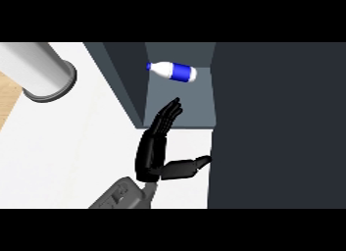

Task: Pick up the bottled water, place it into the cabinet and close the cabinet

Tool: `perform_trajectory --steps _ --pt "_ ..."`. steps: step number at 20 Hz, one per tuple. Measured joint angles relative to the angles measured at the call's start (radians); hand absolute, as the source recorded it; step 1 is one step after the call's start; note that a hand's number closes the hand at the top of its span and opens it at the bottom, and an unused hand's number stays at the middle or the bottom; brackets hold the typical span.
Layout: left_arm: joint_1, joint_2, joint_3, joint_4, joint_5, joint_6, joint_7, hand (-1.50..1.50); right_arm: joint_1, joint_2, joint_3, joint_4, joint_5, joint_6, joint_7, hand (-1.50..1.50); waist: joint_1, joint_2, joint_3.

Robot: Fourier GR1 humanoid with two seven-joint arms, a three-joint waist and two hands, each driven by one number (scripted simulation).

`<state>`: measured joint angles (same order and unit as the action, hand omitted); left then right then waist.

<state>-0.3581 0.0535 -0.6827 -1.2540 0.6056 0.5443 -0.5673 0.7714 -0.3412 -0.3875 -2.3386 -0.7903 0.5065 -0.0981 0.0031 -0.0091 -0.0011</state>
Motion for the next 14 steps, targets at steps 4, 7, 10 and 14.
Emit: perform_trajectory --steps 4,7,10,14 --pt "0.100 0.066 -0.056 -0.131 -0.022 -0.024 0.017 1.50 -0.003 -0.020 0.009 -0.001 -0.002 0.027 0.017 1.50 -0.001 0.002 0.000" --pt "0.173 0.124 -0.083 -0.222 -0.035 -0.037 0.019 1.50 0.001 -0.041 0.025 -0.002 -0.003 0.062 0.028 1.50 -0.001 0.002 0.000" --pt "0.249 0.206 -0.089 -0.318 -0.044 -0.049 0.027 1.50 0.015 -0.044 0.041 -0.003 -0.002 0.096 0.034 1.50 -0.002 0.002 0.000" --pt "0.341 0.319 -0.070 -0.414 -0.036 -0.089 0.017 1.50 0.022 -0.068 0.068 -0.004 0.001 0.144 0.049 1.50 0.000 0.002 -0.001"
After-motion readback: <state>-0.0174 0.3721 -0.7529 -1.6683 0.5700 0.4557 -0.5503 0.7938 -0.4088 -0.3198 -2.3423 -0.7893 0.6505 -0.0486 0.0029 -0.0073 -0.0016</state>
